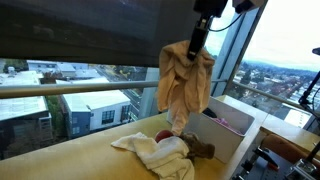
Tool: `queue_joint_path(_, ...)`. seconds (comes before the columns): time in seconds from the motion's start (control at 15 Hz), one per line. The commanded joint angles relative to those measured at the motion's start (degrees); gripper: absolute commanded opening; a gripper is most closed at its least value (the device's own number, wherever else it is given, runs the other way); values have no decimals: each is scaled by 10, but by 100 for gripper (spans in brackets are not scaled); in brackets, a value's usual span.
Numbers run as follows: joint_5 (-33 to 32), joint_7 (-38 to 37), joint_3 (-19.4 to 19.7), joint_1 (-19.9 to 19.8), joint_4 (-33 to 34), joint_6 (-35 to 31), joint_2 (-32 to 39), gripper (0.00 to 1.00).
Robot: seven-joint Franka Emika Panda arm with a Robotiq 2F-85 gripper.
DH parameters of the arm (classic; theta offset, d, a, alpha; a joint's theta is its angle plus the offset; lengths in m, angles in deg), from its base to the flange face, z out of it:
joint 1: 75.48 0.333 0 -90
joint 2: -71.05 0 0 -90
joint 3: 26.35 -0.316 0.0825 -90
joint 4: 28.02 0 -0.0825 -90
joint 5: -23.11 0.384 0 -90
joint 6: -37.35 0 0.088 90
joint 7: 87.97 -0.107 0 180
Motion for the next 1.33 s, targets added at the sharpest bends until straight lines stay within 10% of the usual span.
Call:
queue_joint_path(0.0,-1,1,1,0,4,14,26,4)
queue_joint_path(0.07,1,0,2,0,2,15,31,4)
queue_joint_path(0.13,1,-1,2,1,0,17,33,42)
queue_joint_path(0.73,4,14,34,-41,-13,11,19,99)
queue_joint_path(1.27,6,66,106,-149,-32,-42,38,100)
